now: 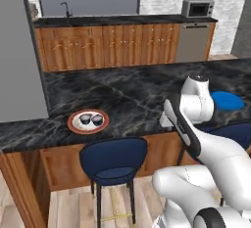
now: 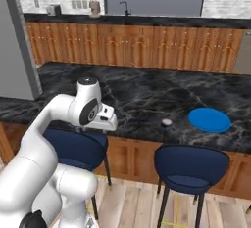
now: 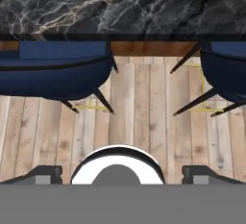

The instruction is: Place two yogurt containers on each plate.

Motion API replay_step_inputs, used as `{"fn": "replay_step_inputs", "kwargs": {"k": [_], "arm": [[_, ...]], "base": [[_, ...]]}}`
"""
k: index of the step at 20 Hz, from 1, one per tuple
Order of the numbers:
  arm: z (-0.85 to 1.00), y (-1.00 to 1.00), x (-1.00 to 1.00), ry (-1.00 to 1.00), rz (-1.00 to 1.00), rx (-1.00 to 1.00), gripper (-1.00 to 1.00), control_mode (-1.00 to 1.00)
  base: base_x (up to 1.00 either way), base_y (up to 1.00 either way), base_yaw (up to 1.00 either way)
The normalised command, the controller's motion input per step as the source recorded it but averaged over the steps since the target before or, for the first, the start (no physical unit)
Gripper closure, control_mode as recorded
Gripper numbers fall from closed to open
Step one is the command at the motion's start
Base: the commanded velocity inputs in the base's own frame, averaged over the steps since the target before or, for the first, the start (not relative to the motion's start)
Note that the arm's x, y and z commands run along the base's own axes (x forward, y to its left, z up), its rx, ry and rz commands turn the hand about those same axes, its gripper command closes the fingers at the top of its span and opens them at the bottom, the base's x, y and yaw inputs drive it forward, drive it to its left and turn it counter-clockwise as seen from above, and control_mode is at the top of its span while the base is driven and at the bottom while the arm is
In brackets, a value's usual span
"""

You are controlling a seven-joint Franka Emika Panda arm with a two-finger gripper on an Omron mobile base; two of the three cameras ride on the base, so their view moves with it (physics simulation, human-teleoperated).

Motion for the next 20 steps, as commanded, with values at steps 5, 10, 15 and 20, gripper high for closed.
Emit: {"fn": "replay_step_inputs", "kwargs": {"k": [5, 10, 15, 20], "arm": [[0.00, 0.00, 0.00, 0.00, 0.00, 0.00, -1.00, 1.00], [0.00, 0.00, 0.00, 0.00, 0.00, 0.00, -1.00, 1.00], [0.00, 0.00, 0.00, 0.00, 0.00, 0.00, -1.00, 1.00], [0.00, 0.00, 0.00, 0.00, 0.00, 0.00, -1.00, 1.00]], "base": [[-0.09, -0.97, 0.00], [0.00, -0.85, 0.00], [0.00, -0.83, 0.00], [0.01, -0.76, 0.00]]}}
